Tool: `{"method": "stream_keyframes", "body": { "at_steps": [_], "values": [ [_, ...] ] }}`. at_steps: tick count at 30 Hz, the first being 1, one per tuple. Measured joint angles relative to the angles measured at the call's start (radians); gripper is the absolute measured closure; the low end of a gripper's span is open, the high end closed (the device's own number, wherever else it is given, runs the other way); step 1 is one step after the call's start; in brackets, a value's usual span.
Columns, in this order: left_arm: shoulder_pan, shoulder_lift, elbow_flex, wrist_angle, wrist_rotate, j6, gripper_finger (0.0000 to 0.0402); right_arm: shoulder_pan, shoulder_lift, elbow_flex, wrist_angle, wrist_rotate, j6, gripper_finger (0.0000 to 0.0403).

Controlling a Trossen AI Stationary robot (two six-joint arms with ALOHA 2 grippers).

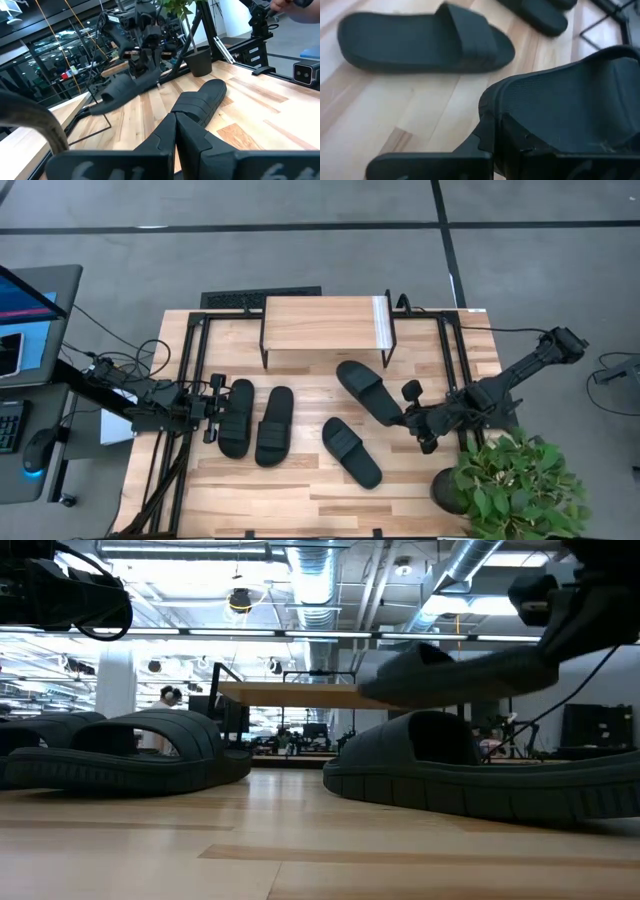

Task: Pick and place slides into the shelf
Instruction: Put the right black slide on the shelf

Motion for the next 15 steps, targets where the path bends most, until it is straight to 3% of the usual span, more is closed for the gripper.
{"method": "stream_keyframes", "body": {
  "at_steps": [15],
  "values": [
    [0.0,0.0,0.0,0.0,0.0,0.0,0.0401,-0.007,-0.134,0.0,0.081,-0.026,-0.212,0.0402]
  ]
}}
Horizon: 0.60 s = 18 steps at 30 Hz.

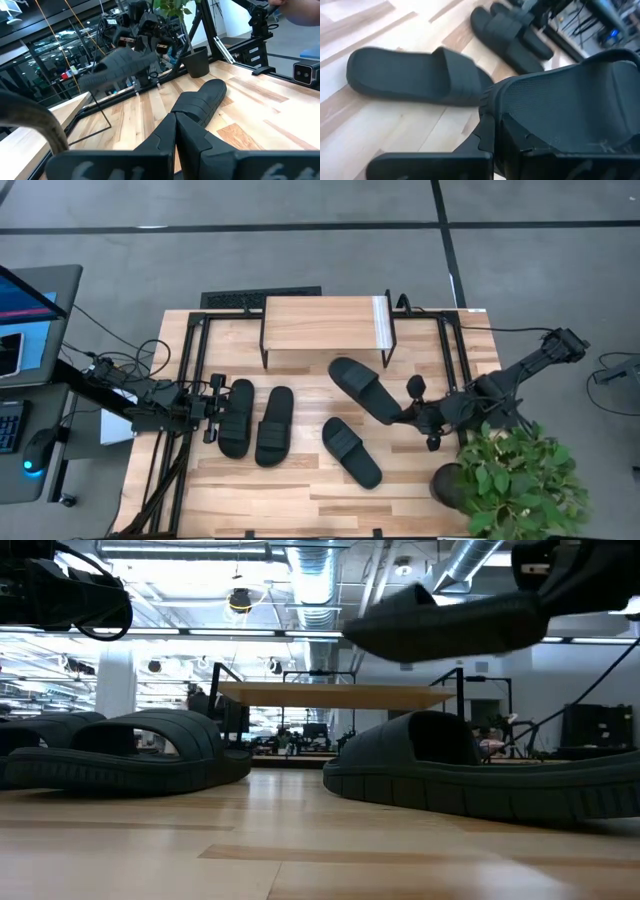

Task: Pick and place slides into the shelf
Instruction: Put the right black slide on the shelf

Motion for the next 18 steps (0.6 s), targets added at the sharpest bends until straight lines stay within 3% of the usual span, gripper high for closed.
{"method": "stream_keyframes", "body": {
  "at_steps": [6,18],
  "values": [
    [0.0,0.0,0.0,0.0,0.0,0.0,0.0401,-0.005,-0.013,0.0,0.03,-0.002,-0.049,0.0402],
    [0.0,0.0,0.0,0.0,0.0,0.0,0.0401,-0.134,-0.008,0.0,0.094,-0.159,-0.11,0.0402]
  ]
}}
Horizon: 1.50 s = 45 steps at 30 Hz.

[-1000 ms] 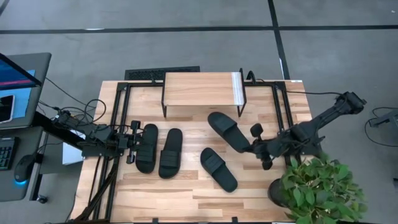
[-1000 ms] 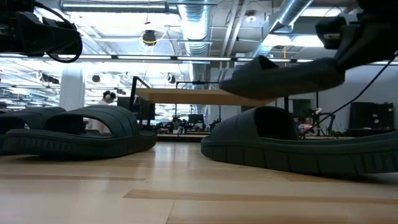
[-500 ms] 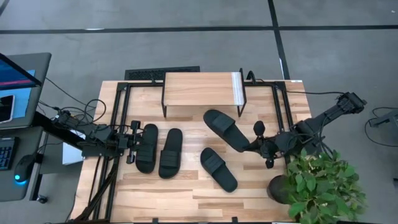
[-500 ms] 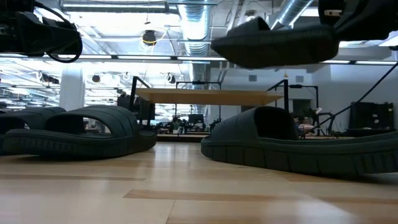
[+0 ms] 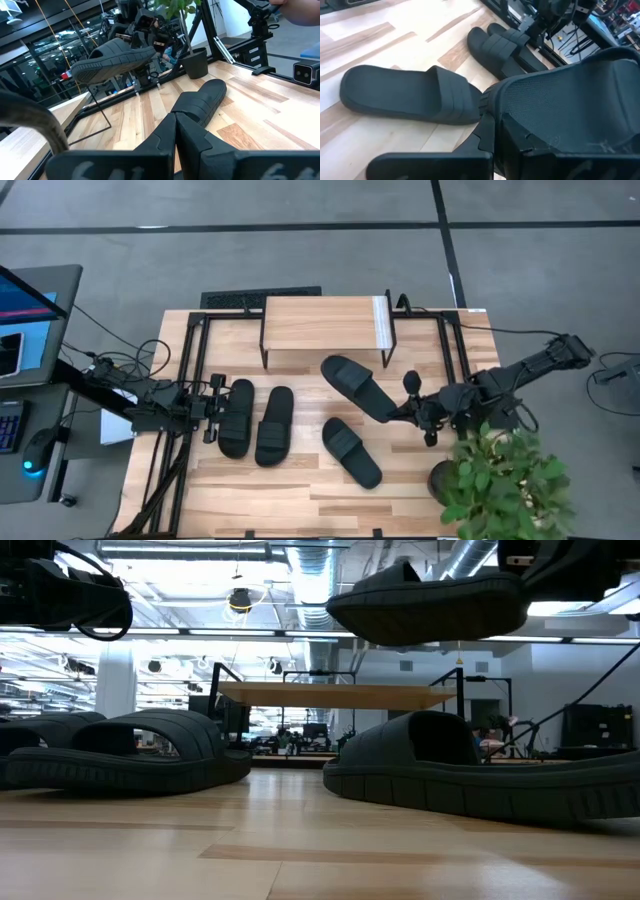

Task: Pick and place slides into the shelf
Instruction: Put the right black slide on the shelf

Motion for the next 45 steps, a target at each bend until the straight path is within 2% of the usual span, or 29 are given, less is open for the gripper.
{"method": "stream_keyframes", "body": {
  "at_steps": [6,14,26,28,33,37,41,45],
  "values": [
    [0.0,0.0,0.0,0.0,0.0,0.0,0.0401,-0.079,0.0,0.0,0.044,-0.056,-0.031,0.0402],
    [0.0,0.0,0.0,0.0,0.0,0.0,0.0401,-0.172,0.014,0.0,0.118,-0.077,-0.052,0.0402],
    [0.0,0.0,0.0,0.0,0.0,0.0,0.0401,-0.318,0.157,0.0,0.314,-0.07,-0.05,0.0403],
    [0.0,0.0,0.0,0.0,0.0,0.0,0.0401,-0.342,0.183,0.0,0.34,-0.043,-0.033,0.0403],
    [0.0,0.0,0.0,0.0,0.0,0.0,0.0401,-0.393,0.24,0.0,0.374,0.116,0.011,0.0403],
    [0.0,0.0,0.0,0.0,0.0,0.0,0.0401,-0.421,0.277,0.0,0.389,0.198,0.023,0.0403],
    [0.0,0.0,0.0,0.0,0.0,0.0,0.0401,-0.434,0.306,0.0,0.391,0.246,0.023,0.0403],
    [0.0,0.0,0.0,0.0,0.0,0.0,0.0401,-0.446,0.323,0.0,0.385,0.247,0.023,0.0403]
  ]
}}
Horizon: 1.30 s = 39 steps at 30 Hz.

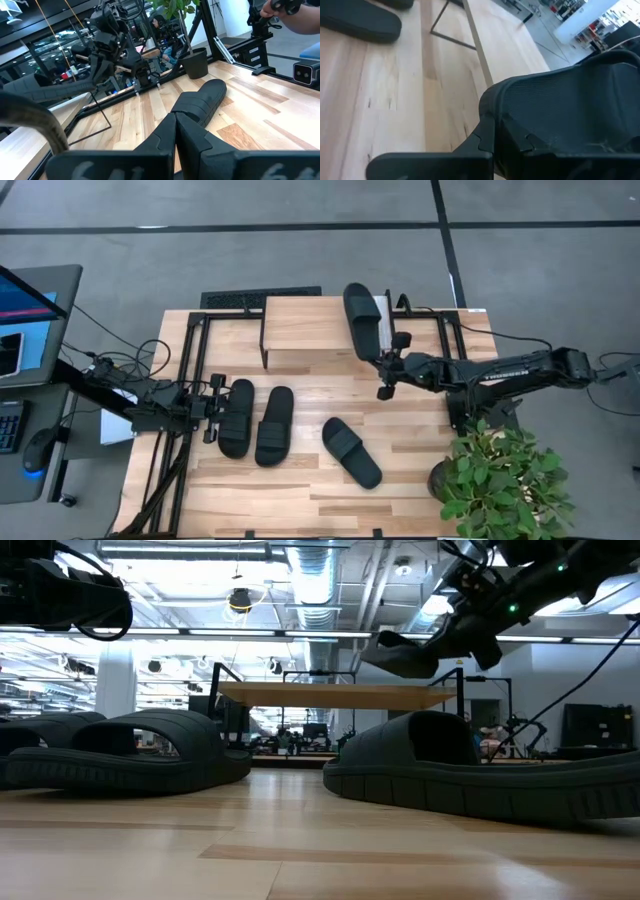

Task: Pick and place slides into the shelf
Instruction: Put the right black slide on the shelf

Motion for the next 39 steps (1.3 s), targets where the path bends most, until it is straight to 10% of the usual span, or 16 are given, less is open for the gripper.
{"method": "stream_keyframes", "body": {
  "at_steps": [39],
  "values": [
    [0.0,0.0,0.0,0.0,0.0,0.0,0.0401,-0.033,-0.004,0.0,-0.124,0.124,0.02,0.0403]
  ]
}}
